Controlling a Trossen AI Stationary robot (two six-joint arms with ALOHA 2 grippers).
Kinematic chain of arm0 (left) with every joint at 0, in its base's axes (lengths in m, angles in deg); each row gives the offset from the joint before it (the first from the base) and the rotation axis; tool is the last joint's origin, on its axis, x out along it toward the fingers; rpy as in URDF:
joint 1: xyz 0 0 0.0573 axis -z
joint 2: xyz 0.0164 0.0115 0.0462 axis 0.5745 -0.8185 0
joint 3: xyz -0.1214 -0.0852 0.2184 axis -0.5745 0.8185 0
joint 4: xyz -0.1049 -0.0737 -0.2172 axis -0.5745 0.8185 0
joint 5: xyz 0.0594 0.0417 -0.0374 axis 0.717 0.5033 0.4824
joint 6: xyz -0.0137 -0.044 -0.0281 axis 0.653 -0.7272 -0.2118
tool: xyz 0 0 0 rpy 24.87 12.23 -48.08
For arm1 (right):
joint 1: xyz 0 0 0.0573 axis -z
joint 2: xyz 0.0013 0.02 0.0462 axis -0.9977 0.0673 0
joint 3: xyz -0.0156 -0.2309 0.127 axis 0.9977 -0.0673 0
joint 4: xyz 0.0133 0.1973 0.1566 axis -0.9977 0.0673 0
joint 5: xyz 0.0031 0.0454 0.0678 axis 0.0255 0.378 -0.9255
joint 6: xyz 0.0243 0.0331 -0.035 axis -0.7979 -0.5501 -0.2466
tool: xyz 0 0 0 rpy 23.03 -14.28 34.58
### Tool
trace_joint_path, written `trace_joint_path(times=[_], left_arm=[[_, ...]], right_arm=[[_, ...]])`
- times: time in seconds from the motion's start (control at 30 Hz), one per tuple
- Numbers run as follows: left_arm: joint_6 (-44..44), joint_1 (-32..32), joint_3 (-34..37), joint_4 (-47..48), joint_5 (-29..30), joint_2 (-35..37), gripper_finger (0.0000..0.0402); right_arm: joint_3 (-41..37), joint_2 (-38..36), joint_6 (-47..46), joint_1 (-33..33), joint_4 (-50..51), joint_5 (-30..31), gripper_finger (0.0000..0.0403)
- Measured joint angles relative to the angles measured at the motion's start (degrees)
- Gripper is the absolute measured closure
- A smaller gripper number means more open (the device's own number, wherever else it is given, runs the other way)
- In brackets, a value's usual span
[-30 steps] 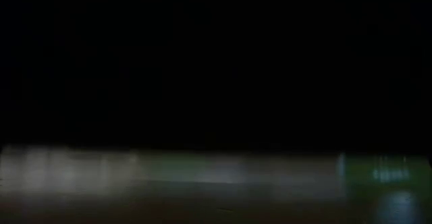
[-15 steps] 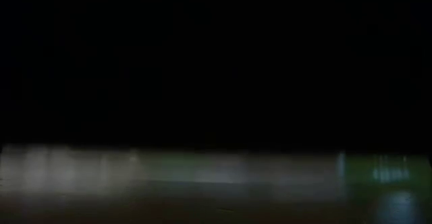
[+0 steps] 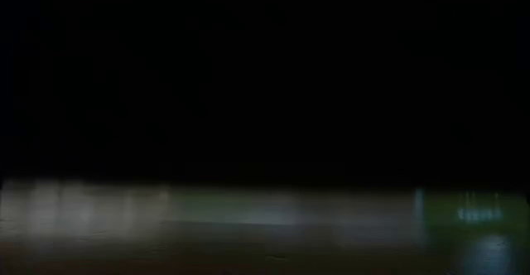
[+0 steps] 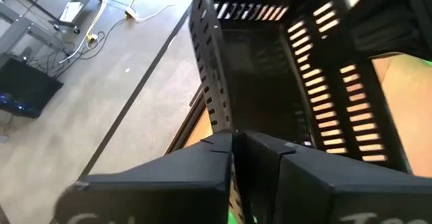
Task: Stack baskets on shelf by color
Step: Stack the top right black basket on top of the black basket on the shelf
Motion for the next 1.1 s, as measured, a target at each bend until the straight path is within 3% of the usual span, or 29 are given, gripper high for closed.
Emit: trace_joint_path(times=[0.43, 0.87, 1.1], left_arm=[[-1.36, 0.11, -0.02, 0.8, -1.32, 0.07, 0.04], [-10.07, 0.11, -0.07, 11.02, -2.1, 0.09, 0.0401], [-12.12, 0.11, -0.07, 13.6, -1.94, 0.54, 0.0401]], right_arm=[[-0.02, 0.0, 1.68, -0.04, -3.95, -1.56, 0.0358], [-0.02, 0.0, 2.65, -0.37, -4.45, -1.14, 0.0336], [-0.02, 0.0, 2.42, -0.35, -4.39, 4.79, 0.0336]])
